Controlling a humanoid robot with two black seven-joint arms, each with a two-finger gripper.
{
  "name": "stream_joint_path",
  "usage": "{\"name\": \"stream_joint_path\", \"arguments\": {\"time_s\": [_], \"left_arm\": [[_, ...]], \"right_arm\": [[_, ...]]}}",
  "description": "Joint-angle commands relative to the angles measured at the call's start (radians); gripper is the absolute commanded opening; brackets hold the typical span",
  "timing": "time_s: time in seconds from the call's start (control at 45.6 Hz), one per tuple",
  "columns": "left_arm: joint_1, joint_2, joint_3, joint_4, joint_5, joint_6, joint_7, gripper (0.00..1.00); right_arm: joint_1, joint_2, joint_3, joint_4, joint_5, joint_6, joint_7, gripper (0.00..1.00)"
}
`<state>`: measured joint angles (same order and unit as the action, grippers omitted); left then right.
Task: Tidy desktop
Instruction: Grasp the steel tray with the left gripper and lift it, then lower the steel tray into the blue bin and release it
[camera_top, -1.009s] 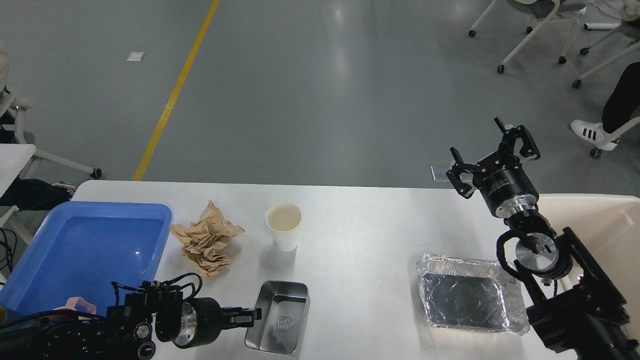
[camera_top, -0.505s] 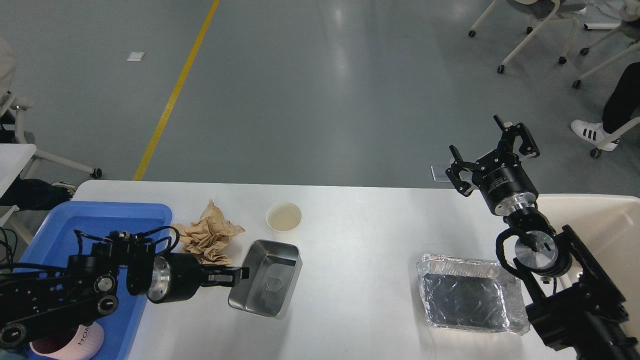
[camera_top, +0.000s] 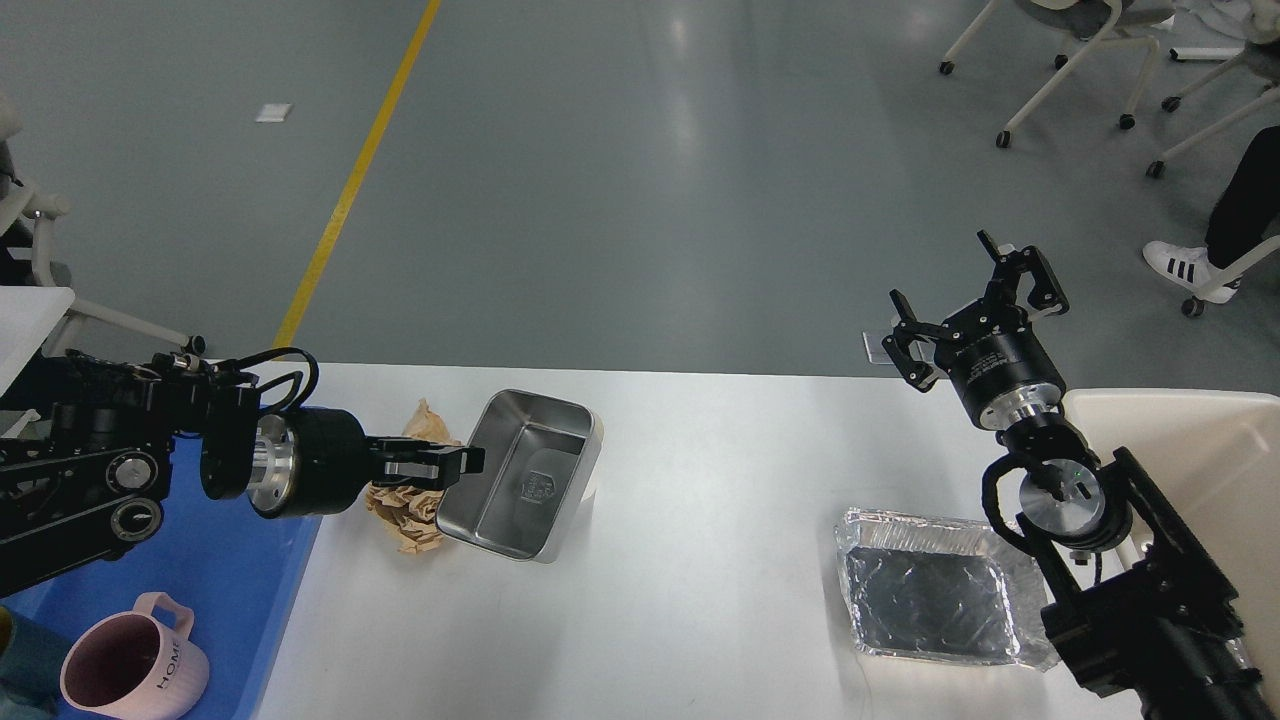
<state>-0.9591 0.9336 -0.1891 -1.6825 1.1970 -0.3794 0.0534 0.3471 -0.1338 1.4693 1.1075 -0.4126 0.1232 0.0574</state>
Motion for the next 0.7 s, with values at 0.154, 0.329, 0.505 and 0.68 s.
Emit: {"name": "stream_joint_path", "arguments": {"time_s": [0.154,0.329,0.505,0.68], "left_arm": [[-0.013,0.096,-0.075,-0.008,-0.048,-0.026,0.005,0.03],[0.009,0.224,-0.082,0.041,-0.057,-0.012,0.017,0.03],[0.08,0.309,-0.076,0.147,-0.174,0.034,0.005,0.03],[0.186,0.326,-0.075,0.315,-0.249,0.12,0.002,0.03]], "right_arm": [[0.001,-0.001,-0.001,0.0,0.0,-0.004,-0.001,1.0],[0.0,0.0,-0.001,0.0,0.0,-0.004,-0.001,1.0],[0.0,0.01,-0.001,0.0,0.0,-0.004,-0.001,1.0],[-0.002,0.008,-0.007,0.002,0.0,-0.004,-0.001,1.0]]}}
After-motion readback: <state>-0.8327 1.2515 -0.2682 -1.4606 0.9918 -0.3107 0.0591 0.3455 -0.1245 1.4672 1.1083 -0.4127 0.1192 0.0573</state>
